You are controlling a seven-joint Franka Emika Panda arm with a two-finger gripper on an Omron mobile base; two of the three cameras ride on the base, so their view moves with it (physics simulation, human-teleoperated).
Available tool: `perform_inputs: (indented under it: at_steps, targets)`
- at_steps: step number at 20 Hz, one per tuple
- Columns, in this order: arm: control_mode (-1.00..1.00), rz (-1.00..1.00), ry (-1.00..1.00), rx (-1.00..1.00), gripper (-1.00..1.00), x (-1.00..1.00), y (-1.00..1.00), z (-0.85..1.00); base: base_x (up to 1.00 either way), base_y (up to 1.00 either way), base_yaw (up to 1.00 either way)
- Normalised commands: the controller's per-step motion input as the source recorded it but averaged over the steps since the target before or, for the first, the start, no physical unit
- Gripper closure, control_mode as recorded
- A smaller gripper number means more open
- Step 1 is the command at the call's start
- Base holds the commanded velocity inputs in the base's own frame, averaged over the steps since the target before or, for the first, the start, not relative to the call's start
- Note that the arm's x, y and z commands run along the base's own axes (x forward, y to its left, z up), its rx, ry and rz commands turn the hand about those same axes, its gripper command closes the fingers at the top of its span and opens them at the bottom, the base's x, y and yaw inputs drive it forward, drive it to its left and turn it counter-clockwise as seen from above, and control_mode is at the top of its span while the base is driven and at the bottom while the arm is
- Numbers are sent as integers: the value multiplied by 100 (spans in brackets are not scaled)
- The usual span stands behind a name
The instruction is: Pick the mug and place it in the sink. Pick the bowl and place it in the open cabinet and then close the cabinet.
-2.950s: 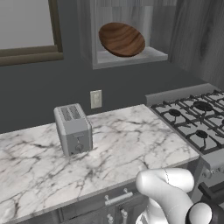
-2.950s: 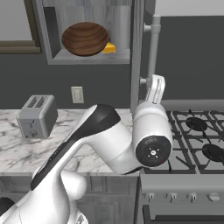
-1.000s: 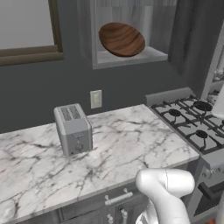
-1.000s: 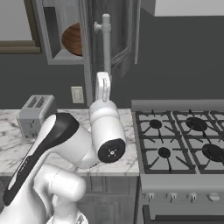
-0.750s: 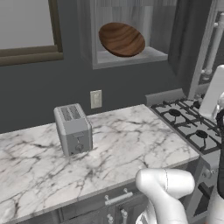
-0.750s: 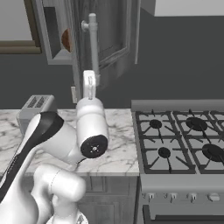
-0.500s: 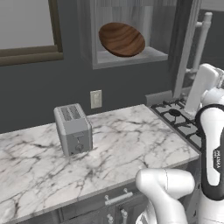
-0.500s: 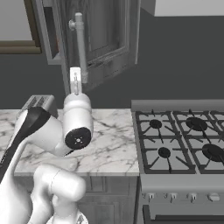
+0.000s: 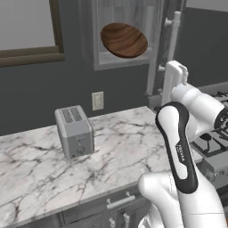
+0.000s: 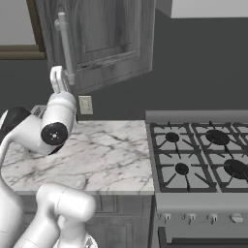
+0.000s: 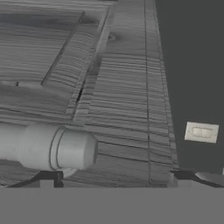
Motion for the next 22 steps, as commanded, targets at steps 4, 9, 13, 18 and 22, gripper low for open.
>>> perform_inputs:
  at_steps: [4,9,13,18,22]
  targets:
    - [-100,-4,0,-10,-100,43,31,0,0,0,0]
    - [-100,-4,0,-7,-100,46,23,0,0,0,0]
    - [-100,-5,0,-6,-100,59,27,0,0,0,0]
    - [-100,-7,0,-5,-100,65,24,0,0,0,0]
    - [-100,-9,0,-3,-100,73,6,0,0,0,0]
